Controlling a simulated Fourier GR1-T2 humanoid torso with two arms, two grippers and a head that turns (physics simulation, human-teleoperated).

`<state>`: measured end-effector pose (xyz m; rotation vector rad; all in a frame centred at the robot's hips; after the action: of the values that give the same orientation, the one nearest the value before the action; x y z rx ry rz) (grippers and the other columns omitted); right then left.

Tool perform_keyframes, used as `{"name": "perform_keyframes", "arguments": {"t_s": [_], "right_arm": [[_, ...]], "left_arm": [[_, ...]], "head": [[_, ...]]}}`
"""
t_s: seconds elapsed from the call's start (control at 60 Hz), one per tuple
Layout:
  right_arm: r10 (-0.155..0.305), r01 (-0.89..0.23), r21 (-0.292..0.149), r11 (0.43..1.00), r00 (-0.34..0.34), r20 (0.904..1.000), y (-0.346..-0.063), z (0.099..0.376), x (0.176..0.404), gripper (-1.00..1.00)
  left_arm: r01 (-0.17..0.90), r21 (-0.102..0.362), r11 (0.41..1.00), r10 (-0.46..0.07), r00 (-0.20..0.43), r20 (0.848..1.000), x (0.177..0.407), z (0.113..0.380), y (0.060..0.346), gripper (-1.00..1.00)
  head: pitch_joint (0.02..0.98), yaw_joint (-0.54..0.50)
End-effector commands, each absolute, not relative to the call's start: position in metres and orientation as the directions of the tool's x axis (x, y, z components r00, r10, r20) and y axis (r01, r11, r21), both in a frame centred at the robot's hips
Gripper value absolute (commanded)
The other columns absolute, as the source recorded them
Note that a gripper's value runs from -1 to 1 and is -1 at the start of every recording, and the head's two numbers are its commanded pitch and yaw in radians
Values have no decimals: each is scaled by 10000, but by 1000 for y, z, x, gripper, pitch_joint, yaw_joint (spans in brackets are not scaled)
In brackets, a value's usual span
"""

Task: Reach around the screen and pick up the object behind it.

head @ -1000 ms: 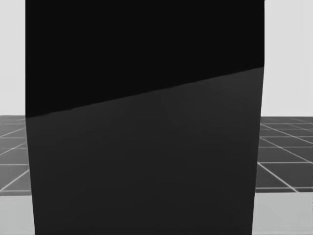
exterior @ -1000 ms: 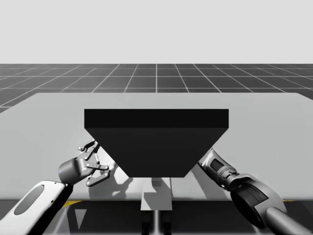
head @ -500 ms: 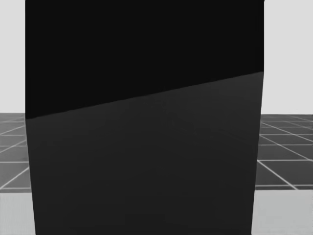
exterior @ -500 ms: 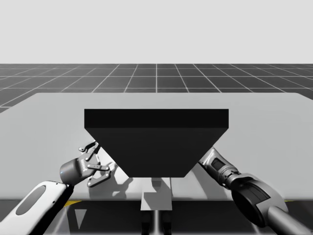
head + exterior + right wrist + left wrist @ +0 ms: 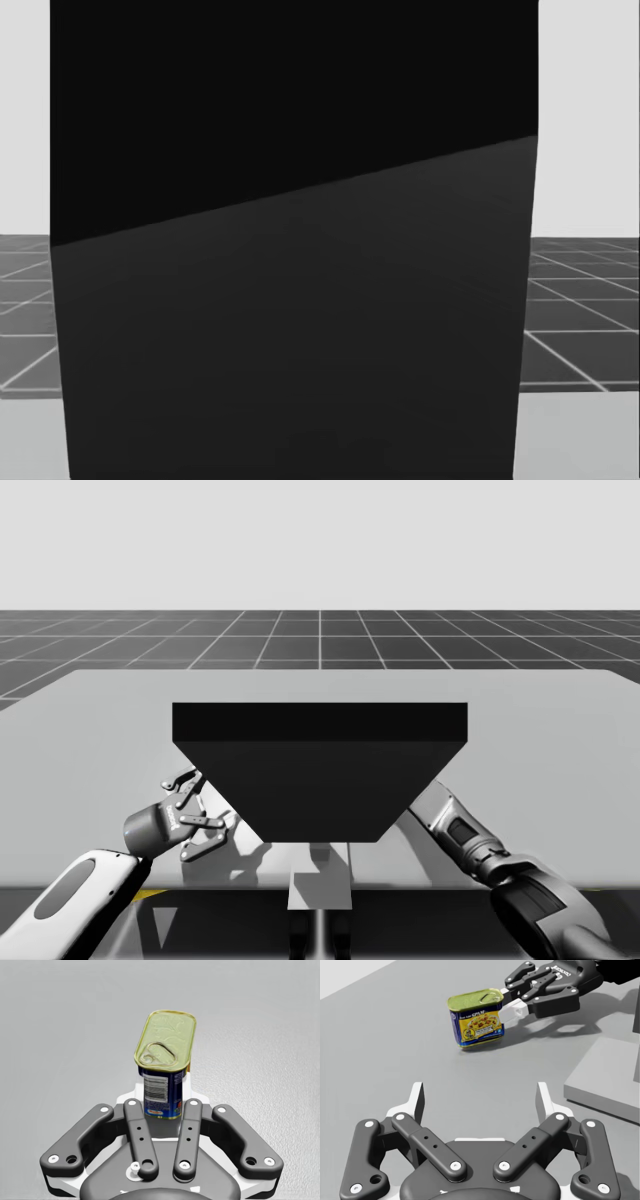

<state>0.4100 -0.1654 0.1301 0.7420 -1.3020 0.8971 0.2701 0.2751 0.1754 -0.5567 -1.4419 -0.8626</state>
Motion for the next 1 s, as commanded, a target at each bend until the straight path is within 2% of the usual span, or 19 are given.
{"name": "perform_keyframes", "arguments": {"t_s": [0.017, 0.183, 0.333, 0.45, 0.683, 0.767, 0.85, 0.867, 0.9, 1.0], "right_arm": [[376, -8251, -1063, 5549, -1028, 9940, -179, 155, 419, 1000], [379, -8052, -1668, 5690, -1770, 9835, -200, 175, 385, 1000], [534, -7612, -2141, 6121, -2304, 9716, -229, 183, 361, 1000], [513, -7236, -2175, 6551, -2446, 9683, -258, 187, 349, 1000], [563, -6351, -2176, 7411, -2642, 9628, -307, 193, 341, 1000], [513, -6023, -2242, 7661, -2905, 9555, -317, 202, 339, 1000], [465, -5668, -2363, 7892, -3285, 9433, -324, 216, 337, 1000], [449, -5503, -2411, 7994, -3454, 9374, -326, 223, 336, 1000], [469, -5390, -2456, 8057, -3553, 9336, -328, 228, 336, 1000], [518, -4792, -2649, 8368, -4124, 9095, -332, 254, 333, 1000]], "left_arm": [[7841, 1694, 5971, -1727, -805, 9817, 271, 175, 274, -1000], [7805, 1739, 6005, -1768, -825, 9808, 271, 175, 274, -1000], [7726, 1717, 6112, -1707, -831, 9818, 271, 177, 275, -1000], [7711, 1728, 6128, -1708, -843, 9817, 271, 178, 275, -1000], [7660, 1727, 6192, -1661, -872, 9823, 271, 180, 275, -1000], [7595, 1701, 6279, -1574, -901, 9834, 271, 182, 275, -1000], [7496, 1658, 6407, -1463, -928, 9849, 272, 184, 276, -1000], [7462, 1631, 6455, -1419, -926, 9855, 273, 185, 276, -1000], [7418, 1617, 6509, -1375, -943, 9860, 273, 185, 277, -1000], [7310, 1572, 6640, -1287, -954, 9871, 274, 187, 278, -1000]], "head": [[150, -40], [144, -43], [141, -43], [139, -44], [137, -46], [137, -48], [136, -49], [136, -48], [135, -48], [134, -49]]}}
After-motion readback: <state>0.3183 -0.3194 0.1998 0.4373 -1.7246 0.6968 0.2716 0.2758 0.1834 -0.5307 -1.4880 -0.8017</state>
